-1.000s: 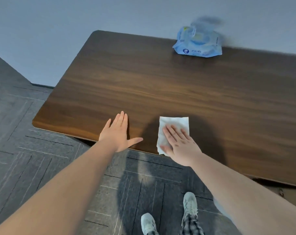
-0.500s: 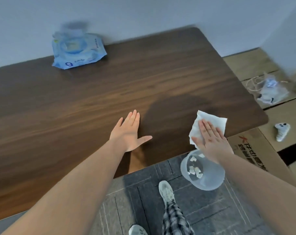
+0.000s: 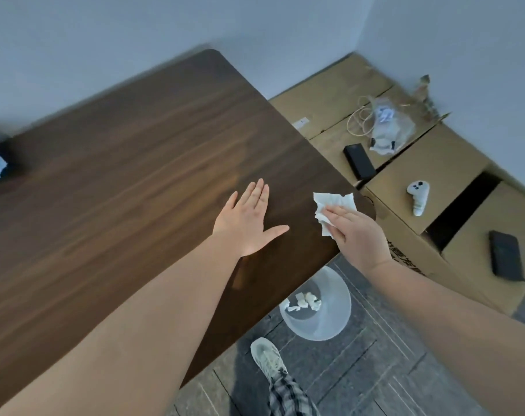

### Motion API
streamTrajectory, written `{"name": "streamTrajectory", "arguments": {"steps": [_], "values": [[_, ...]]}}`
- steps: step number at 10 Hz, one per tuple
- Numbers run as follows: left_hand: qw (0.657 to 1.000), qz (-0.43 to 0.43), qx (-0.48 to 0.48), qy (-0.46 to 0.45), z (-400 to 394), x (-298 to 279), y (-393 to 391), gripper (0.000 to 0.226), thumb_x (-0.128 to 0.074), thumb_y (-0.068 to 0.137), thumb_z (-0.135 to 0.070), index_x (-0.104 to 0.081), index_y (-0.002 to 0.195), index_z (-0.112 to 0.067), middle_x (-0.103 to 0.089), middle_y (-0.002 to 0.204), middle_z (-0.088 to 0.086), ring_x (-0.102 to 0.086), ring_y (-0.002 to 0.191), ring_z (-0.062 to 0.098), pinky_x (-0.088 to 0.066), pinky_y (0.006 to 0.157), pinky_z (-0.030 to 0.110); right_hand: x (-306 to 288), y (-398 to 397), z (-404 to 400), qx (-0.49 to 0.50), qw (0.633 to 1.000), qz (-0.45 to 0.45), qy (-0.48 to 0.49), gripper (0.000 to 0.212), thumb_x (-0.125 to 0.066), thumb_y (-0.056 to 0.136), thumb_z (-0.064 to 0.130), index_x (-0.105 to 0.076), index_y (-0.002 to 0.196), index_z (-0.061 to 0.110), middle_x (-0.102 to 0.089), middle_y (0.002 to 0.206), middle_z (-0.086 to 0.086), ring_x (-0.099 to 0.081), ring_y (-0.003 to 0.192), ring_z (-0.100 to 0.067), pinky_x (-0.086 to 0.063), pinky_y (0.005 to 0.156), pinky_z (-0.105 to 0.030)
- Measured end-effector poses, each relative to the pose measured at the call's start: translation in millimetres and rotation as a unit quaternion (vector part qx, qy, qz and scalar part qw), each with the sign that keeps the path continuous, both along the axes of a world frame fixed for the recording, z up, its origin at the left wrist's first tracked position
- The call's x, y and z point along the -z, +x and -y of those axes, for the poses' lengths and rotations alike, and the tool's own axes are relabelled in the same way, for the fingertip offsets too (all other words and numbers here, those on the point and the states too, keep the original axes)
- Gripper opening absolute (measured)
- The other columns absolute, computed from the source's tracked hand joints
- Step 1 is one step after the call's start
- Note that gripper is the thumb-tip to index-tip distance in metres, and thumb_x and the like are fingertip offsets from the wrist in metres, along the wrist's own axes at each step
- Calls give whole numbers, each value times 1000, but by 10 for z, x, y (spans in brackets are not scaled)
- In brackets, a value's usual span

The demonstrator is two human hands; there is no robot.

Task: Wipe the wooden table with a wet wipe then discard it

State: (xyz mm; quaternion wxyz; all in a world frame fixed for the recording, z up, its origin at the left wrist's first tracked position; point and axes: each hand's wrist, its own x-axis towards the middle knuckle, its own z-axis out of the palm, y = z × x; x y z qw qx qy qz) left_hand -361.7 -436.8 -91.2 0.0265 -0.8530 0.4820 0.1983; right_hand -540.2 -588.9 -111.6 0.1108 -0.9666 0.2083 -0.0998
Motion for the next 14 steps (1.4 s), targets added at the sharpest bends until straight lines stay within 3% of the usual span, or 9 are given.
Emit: {"name": "streamTrajectory", "arguments": {"steps": [1, 3, 4, 6, 7, 11, 12, 13, 14], "values": [[999, -6, 27, -18, 295, 62, -81, 89, -20, 87, -71, 10, 149, -15, 13, 159, 0, 13, 146, 14, 2, 120, 39, 32, -48, 135, 28, 999, 40, 3, 29, -76, 74, 0, -74, 102, 5, -74, 102, -9, -71, 95, -27, -43, 89, -33], [997, -5, 70, -39, 720, 155, -295, 88, -16, 87, -71, 11, 149, -15, 14, 159, -1, 14, 145, 14, 6, 119, 39, 59, -433, 366, 194, 973, 29, 126, 27, -50, 97, 18, -66, 119, 11, -71, 105, -2, -61, 99, -18, -45, 86, -31], [994, -4, 86, -70, 878, 186, -417, 87, -15, 87, -71, 11, 149, -16, 14, 159, -1, 14, 145, 13, 7, 119, 39, 244, -735, 357, 283, 944, 28, 167, 29, -44, 99, 23, -62, 81, 9, -53, 60, -3, -48, 62, -28, -37, 56, -37], [989, 13, 114, -98, 1030, 287, -703, 84, -12, 88, -70, 3, 151, -17, 6, 160, -2, 10, 146, 12, 6, 119, 42, 869, -1325, 103, 284, 912, -178, 236, 26, -43, 99, 24, -64, 96, 10, -65, 84, -7, -56, 74, -27, -43, 63, -36], [987, 36, 106, -116, 1006, 339, -725, 82, -9, 88, -70, 0, 151, -17, 2, 161, -3, 7, 146, 11, 5, 119, 41, 1203, -1371, -37, 267, 899, -228, 262, 28, -39, 99, 27, -61, 90, 13, -62, 87, -6, -58, 78, -25, -46, 65, -35], [985, 50, 98, -136, 1021, 377, -741, 82, -13, 88, -70, -5, 151, -18, -2, 161, -5, 4, 146, 9, 1, 120, 42, 2048, -1074, -442, 296, 866, -257, 309, 35, -36, 100, 27, -38, 65, 19, -46, 62, 1, -48, 58, -21, -38, 51, -30], [985, 51, 96, -134, 1034, 380, -735, 81, -13, 88, -70, -5, 151, -19, -1, 161, -5, 4, 146, 9, 2, 120, 42, 2126, -1003, -450, 300, 859, -269, 315, 33, -37, 100, 28, -46, 70, 15, -49, 65, -1, -52, 63, -23, -45, 56, -33], [986, 50, 96, -124, 1034, 379, -752, 81, -13, 88, -70, -4, 151, -20, -1, 161, -6, 4, 146, 8, 3, 119, 41, 2250, -991, -463, 296, 854, -267, 334, 29, -38, 99, 28, -59, 94, 8, -56, 71, -4, -56, 69, -26, -48, 61, -36], [986, 49, 90, -132, 1045, 347, -761, 81, -14, 88, -70, -4, 151, -20, -1, 161, -6, 4, 146, 8, 3, 119, 40, 2285, -983, -487, 288, 843, -271, 365, 33, -41, 98, 31, -55, 120, 10, -67, 98, -10, -61, 91, -29, -44, 68, -34]]}}
